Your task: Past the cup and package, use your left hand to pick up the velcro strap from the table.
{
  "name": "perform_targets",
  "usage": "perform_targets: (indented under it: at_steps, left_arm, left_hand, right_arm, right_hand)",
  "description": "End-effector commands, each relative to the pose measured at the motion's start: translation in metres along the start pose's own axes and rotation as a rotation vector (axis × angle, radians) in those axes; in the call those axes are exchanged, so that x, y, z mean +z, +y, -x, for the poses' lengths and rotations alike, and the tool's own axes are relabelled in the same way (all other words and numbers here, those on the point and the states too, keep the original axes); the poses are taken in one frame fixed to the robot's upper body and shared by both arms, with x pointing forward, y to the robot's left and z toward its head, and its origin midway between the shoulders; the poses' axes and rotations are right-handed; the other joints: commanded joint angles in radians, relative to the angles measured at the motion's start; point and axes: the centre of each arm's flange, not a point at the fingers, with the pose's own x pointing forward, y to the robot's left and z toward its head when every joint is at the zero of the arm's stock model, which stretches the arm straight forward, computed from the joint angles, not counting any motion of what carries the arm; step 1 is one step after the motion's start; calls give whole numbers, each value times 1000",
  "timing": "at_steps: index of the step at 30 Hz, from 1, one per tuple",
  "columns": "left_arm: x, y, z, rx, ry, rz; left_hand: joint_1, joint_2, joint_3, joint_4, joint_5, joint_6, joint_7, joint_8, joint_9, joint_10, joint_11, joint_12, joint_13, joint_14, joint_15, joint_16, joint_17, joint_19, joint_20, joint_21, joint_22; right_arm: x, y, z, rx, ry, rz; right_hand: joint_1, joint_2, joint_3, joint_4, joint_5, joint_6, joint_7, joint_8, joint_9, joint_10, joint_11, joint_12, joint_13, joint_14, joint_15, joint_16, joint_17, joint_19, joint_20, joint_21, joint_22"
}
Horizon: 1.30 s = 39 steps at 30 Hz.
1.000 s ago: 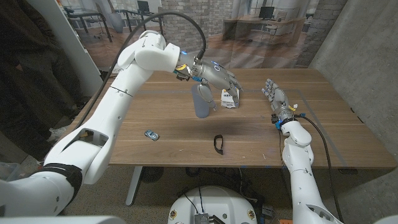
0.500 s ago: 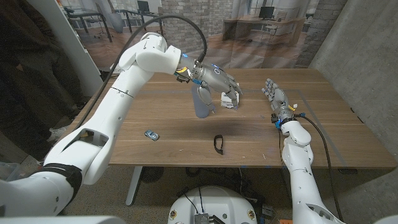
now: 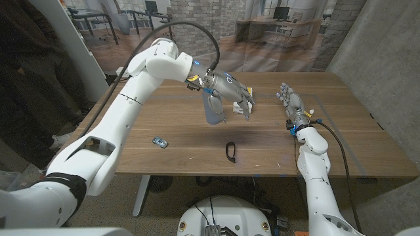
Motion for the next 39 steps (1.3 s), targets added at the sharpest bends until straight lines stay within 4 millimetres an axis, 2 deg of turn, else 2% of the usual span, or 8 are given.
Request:
perform_targets:
  at_steps: [1,14,39]
  left_arm:
    - [6,-5,-6,-15,-4,-28]
    - [11,-14,-14,-49,-38,-1]
    - [18,-35,-25,-84,-40,-54]
  left_hand:
    - [11,-3,-6,0,7,11,-3,2,2,13,2,5,6,8,-88,-1,1,-3,0,-2,1]
    - [14,2,-18,5,12,19,1,2,2,16,4,7,10,10,-89,-1,1,-2,2,-6,2]
    - [24,1,-45,7,22,57,9,11,4,40,7,20,20,24,-101,0,1,-2,7,-15,2]
  right_arm:
    - [-1,-1,3,-4,0,-1]
    - [-2,0,6,-7,1,-3]
    - [-5,0,6,-13,8,-1]
  right_hand:
    - [-7,35,5,4,6,10,2,9,4,8,3,8,4,5,0,-2,1,10,-49,3,2]
    - [-9,34,6,3,6,11,2,9,4,9,4,7,4,6,0,-3,1,10,-48,3,2]
    - [-15,32,8,1,8,13,4,9,4,10,5,6,4,9,0,-5,0,11,-49,3,2]
